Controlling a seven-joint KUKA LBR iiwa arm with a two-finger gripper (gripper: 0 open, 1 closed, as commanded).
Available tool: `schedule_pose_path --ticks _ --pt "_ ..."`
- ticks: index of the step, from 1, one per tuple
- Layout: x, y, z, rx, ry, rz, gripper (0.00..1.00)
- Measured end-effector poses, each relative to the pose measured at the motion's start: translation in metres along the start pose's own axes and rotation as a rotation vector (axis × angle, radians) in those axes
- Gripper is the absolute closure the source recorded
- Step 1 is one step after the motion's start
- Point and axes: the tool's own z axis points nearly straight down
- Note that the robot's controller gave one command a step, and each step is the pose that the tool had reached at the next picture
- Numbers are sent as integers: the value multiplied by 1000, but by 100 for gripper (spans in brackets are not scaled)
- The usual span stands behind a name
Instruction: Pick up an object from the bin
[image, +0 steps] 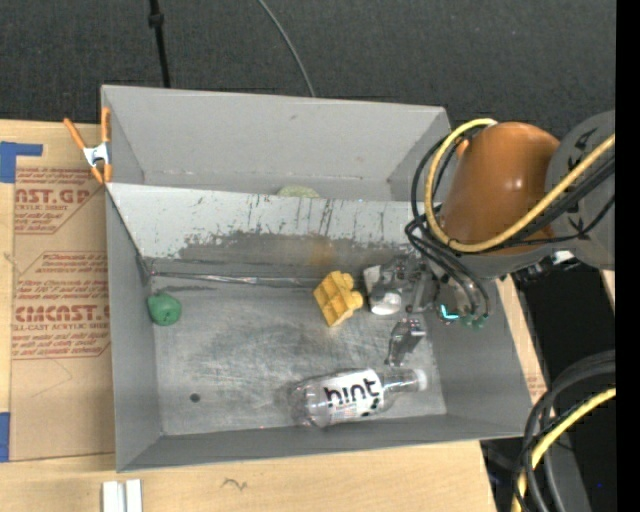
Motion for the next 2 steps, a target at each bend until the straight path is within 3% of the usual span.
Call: schedule_pose_path --ticks 1,2 --pt "-2 0 -4 1 -8 0 0" --pt "0 0 10 2 -16 -78 0"
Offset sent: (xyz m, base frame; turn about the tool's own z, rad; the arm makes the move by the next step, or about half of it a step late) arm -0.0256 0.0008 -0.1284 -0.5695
